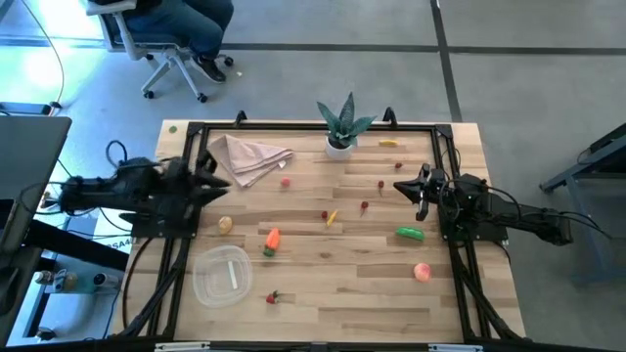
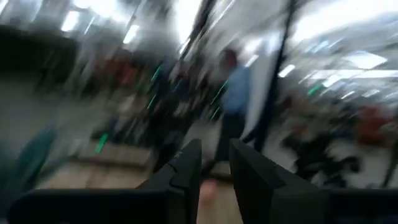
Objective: Pick and placing Produce into tupperware
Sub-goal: Move the transparent container to the center of the table
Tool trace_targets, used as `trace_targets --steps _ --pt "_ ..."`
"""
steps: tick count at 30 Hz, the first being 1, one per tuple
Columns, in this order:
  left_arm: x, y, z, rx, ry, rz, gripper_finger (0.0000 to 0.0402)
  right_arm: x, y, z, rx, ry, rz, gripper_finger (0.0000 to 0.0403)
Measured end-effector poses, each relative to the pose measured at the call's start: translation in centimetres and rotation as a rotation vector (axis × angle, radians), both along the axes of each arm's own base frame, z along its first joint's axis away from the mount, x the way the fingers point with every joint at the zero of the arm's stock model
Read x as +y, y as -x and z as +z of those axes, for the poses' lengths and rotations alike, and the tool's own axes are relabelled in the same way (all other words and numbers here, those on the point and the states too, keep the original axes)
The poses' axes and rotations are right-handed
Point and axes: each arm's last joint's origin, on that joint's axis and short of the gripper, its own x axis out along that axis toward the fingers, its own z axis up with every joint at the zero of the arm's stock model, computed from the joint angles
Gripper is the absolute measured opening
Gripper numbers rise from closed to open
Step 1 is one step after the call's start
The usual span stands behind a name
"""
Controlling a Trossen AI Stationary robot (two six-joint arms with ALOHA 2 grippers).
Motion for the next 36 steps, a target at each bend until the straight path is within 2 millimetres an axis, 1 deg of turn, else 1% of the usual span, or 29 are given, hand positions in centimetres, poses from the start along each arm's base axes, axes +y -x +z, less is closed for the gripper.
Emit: trace_targets --steps 4,8,12,14,17,20,24,27,32,36 --pt "0.6 -3.3 1.2 0.323 0.157 0.118 0.0071 0.0 0.0 0.0 0.0 0.0 0.0 0.0" --pt "0.5 -6.6 1.3 0.684 0.265 0.158 0.0071 0.0 0.0 0.0 -0.001 -0.007 0.001 0.0" --pt "-1.1 -9.1 1.1 1.016 0.3 0.2 0.0071 0.0 0.0 -0.1 0.005 -0.008 0.001 0.0" --pt "-2.4 -9.9 1.0 1.175 0.309 0.23 0.0071 0.0 0.0 -0.1 0.009 -0.009 0.0 0.0" --pt "-4.4 -10.7 0.7 1.338 0.292 0.285 0.0071 0.0 0.0 -0.1 0.011 -0.01 0.002 0.0" --pt "-6.2 -10.8 -0.4 1.453 0.315 0.304 0.0071 0.0 0.0 -0.1 0.012 -0.01 0.008 0.0" --pt "-7.9 -10.4 -2.0 1.522 0.379 0.314 0.0071 0.0 0.0 -0.1 0.013 -0.013 0.009 0.0" --pt "-8.5 -10.1 -3.5 1.545 0.422 0.312 0.0071 0.0 0.0 -0.1 0.014 -0.013 0.012 0.0" --pt "-9.1 -9.2 -6.5 1.634 0.486 0.292 0.0071 0.1 0.0 -0.1 0.014 -0.011 0.025 0.0" --pt "-9.2 -9.1 -9.0 1.637 0.544 0.227 0.0071 0.1 0.0 -0.1 0.014 -0.011 0.028 0.0"
